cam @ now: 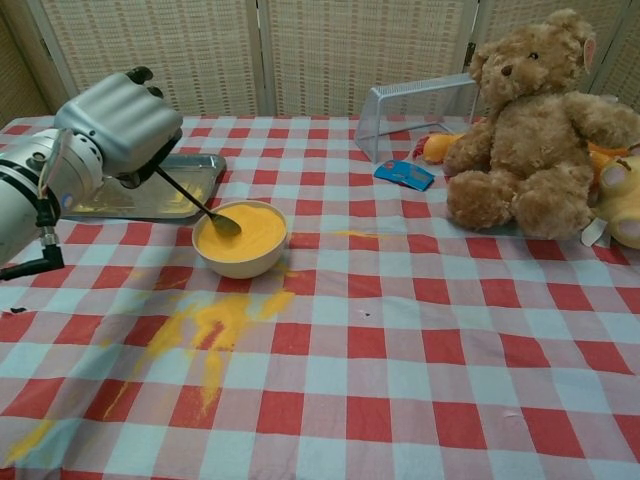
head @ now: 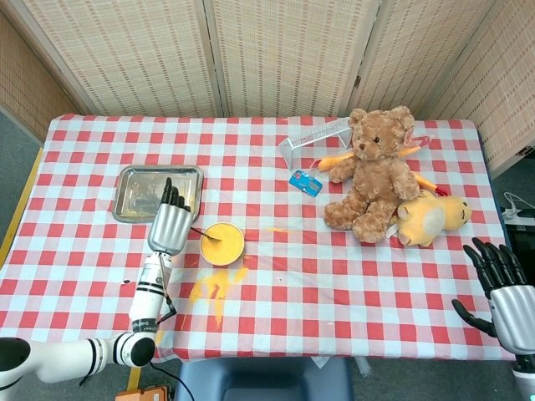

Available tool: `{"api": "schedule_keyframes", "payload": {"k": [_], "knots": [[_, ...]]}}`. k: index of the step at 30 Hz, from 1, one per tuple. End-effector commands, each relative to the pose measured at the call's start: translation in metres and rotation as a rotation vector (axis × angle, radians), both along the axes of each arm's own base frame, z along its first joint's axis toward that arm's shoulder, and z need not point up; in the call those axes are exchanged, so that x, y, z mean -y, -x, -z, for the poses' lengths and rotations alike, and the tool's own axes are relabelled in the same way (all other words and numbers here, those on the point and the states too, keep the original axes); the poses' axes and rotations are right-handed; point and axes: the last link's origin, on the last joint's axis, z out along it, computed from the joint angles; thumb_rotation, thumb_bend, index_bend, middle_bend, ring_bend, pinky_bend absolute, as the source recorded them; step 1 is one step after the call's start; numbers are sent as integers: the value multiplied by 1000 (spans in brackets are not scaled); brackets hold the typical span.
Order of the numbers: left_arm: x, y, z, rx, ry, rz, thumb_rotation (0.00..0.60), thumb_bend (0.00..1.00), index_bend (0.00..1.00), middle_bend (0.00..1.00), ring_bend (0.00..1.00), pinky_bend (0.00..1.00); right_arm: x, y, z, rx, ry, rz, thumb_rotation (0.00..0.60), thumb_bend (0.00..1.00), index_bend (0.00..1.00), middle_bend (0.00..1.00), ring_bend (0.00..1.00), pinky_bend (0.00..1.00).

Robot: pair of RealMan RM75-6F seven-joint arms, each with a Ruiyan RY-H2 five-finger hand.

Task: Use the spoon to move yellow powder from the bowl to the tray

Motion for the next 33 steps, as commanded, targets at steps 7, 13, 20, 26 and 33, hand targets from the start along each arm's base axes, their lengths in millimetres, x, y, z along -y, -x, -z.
{"api": "schedule_keyframes", "payload": {"k": [7,13,20,26,33], "knots": [[14,-10,-5,55,39,7,600,793,831,353,156,17,-1,0,0,0,-4,-4,600,148,0,0,0,0],[19,-17,-13,92,29,30,600,796,830,354,156,16,-3,-1,-1,4,-3,-9,600,148,0,0,0,0],[17,-18,-26,127,5,18,600,795,830,353,156,16,-5,-1,-2,8,-1,-14,600,148,0,0,0,0],[15,-8,-30,148,36,-101,600,801,831,360,159,16,-4,-2,-1,6,-6,-14,600,148,0,0,0,0],[7,2,-33,113,33,-152,600,802,831,361,167,16,-5,-2,-2,7,0,-14,600,147,0,0,0,0]]}}
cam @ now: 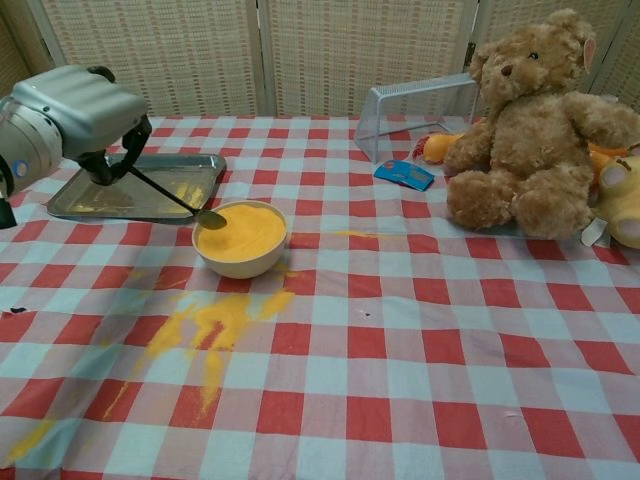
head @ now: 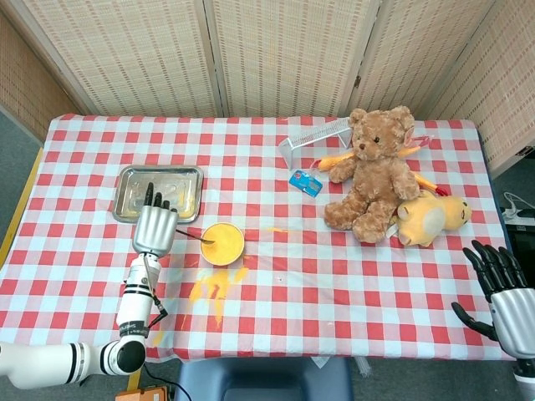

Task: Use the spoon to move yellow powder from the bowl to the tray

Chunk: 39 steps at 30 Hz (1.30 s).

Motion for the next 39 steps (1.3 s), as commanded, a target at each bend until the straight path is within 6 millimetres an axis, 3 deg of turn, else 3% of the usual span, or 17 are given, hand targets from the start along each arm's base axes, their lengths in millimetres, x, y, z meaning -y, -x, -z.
{"api": "schedule_keyframes", "payload": {"k": [1,10,16,25,29,34,39], "knots": [[-4,0,-2,-24,-12,21,600,801,831,360,167,16,0,0,0,-1,0,2,600,147,0,0,0,0],[-7,-10,-11,80,-24,70,600,799,831,358,166,17,1,1,-1,-4,9,11,600,148,0,0,0,0],[-29,2,-21,139,-69,49,600,799,830,357,166,17,2,2,0,-8,12,22,600,148,0,0,0,0],[-87,66,-29,174,-166,-82,600,795,831,357,160,17,8,4,8,-24,-13,48,600,148,0,0,0,0],[-103,99,-26,166,-171,-168,600,791,830,357,160,18,11,5,12,-36,-33,65,600,148,0,0,0,0],[-113,122,-20,167,-166,-209,600,787,829,357,160,19,13,7,14,-48,-25,87,600,148,0,0,0,0],[-114,131,-10,168,-156,-194,600,762,826,359,160,20,17,9,18,-59,-32,103,600,148,0,0,0,0]]}}
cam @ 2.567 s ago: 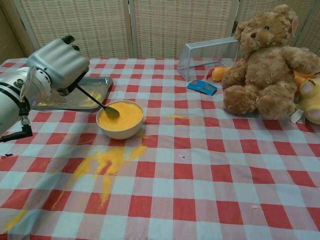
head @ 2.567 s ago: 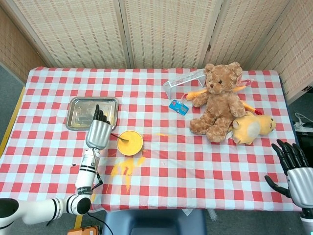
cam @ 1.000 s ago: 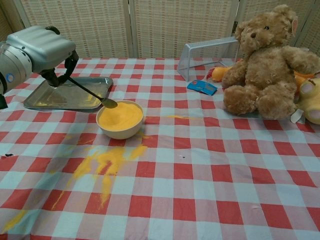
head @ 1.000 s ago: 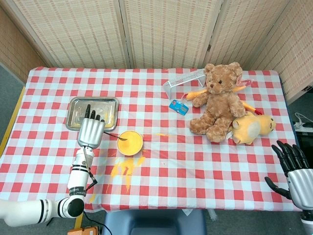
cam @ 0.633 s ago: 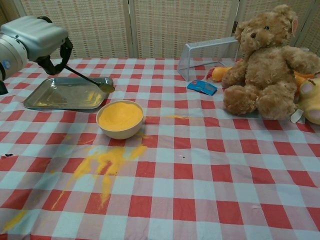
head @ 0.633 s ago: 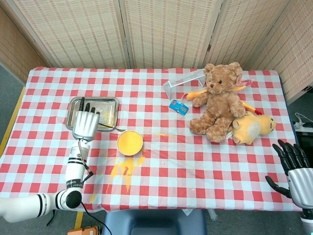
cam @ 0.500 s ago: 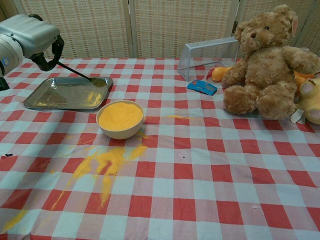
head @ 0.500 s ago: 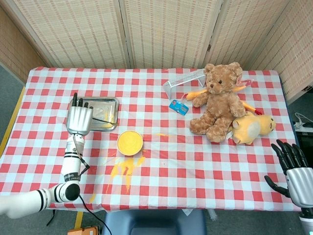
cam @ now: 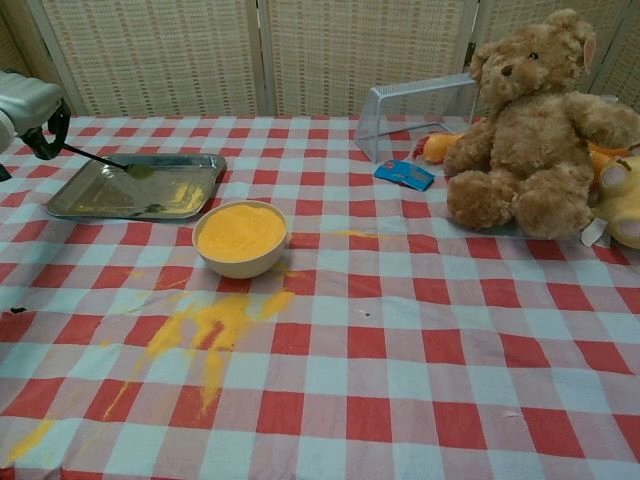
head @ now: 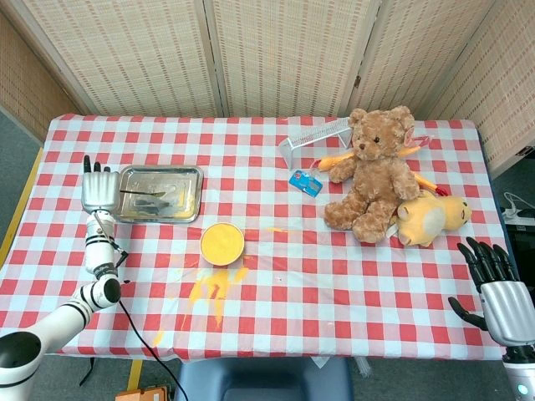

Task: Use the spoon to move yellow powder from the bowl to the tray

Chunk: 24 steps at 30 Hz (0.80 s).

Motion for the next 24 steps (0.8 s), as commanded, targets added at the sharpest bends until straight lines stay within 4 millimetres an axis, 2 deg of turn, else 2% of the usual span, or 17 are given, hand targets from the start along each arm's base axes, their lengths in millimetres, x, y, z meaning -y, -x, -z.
{"api": "schedule_keyframes", "payload": {"k": [1,5,6,8,10,13,15,19,22,24], "knots": [[1,3,23,35,50,12,600,753,824,359,160,21,2,0,2,-4,-5,6,600,148,0,0,0,0],[3,5,33,27,69,25,600,703,752,358,161,22,4,1,3,-7,-3,9,600,148,0,0,0,0],[4,5,35,23,73,29,600,681,688,356,161,23,4,1,3,-6,-3,9,600,148,0,0,0,0],[5,7,39,19,87,31,600,651,549,341,161,24,5,1,3,-5,-2,11,600,148,0,0,0,0],[6,5,42,38,89,36,600,597,265,306,158,27,5,1,4,-5,-4,11,600,148,0,0,0,0],[6,1,43,60,96,46,600,556,38,250,127,35,4,0,4,-5,-8,8,600,148,0,0,0,0],[7,-3,43,80,100,58,600,551,0,212,102,37,3,0,3,-2,-6,5,600,149,0,0,0,0],[12,-15,40,97,99,105,600,522,0,163,71,42,0,-2,1,5,-2,-7,600,148,0,0,0,0],[23,-26,36,126,112,146,600,515,0,142,58,43,-3,-3,-1,14,0,-18,600,148,0,0,0,0],[40,-35,31,145,132,198,600,513,0,127,54,44,-5,-4,-2,20,0,-26,600,148,0,0,0,0]]}}
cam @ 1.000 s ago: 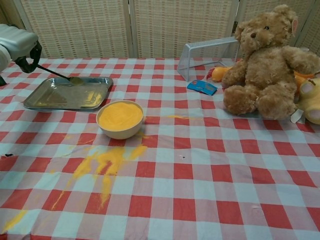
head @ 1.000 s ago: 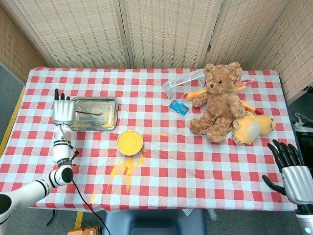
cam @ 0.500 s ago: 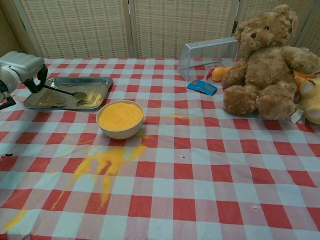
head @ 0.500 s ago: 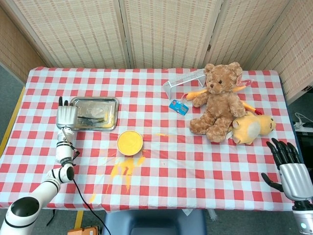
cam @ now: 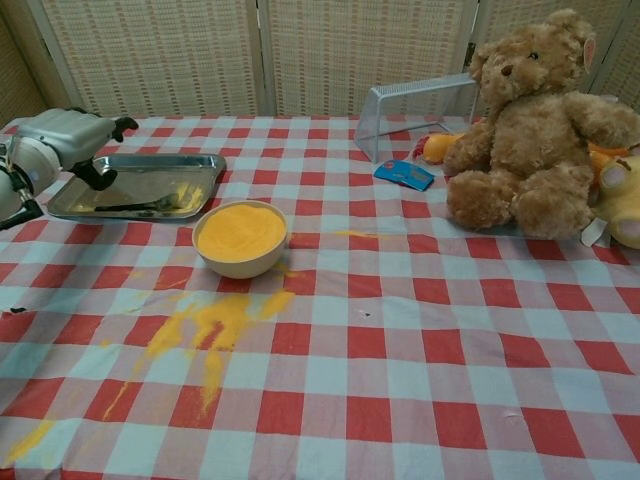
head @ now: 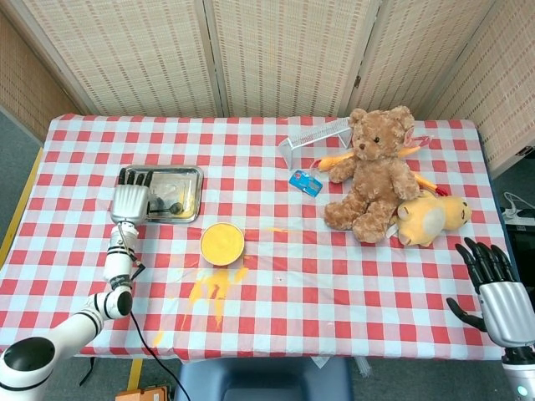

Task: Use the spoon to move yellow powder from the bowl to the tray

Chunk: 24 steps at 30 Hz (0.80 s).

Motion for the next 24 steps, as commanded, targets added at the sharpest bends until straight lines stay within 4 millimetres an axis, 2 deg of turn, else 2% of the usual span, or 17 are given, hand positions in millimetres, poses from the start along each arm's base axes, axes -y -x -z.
{"api": "schedule_keyframes", "payload": {"k": [1,3,4,6,10,13,15,17,21,24], "knots": [[33,-17,-19,23,6,109,600,510,0,116,51,45,-3,-1,-2,6,-1,-8,600,148,0,0,0,0],[67,-23,-26,31,28,190,600,496,0,86,30,44,-4,-1,-2,8,-3,-15,600,148,0,0,0,0],[91,-24,-30,62,52,222,600,491,0,72,19,43,-4,-1,-2,10,-6,-18,600,148,0,0,0,0],[127,-21,-37,107,92,253,600,472,0,23,0,36,-6,-2,-2,7,-11,-21,600,148,0,0,0,0],[205,8,-54,237,164,251,600,448,0,0,0,3,-10,-2,0,-4,-25,-26,600,148,0,0,0,0],[244,29,-60,342,210,245,600,408,0,0,0,0,-14,-3,-2,2,-19,-36,600,148,0,0,0,0],[264,41,-66,415,205,277,600,399,0,0,0,0,-16,-4,-3,0,-12,-43,600,147,0,0,0,0],[276,50,-74,454,135,321,600,397,0,0,0,0,-18,-4,-2,-1,-9,-44,600,148,0,0,0,0],[288,50,-85,401,15,441,600,393,0,0,0,0,-18,-5,4,-22,-13,-40,600,148,0,0,0,0],[289,52,-85,372,-5,432,600,396,0,0,0,0,-16,-5,9,-47,-15,-36,600,148,0,0,0,0]]}}
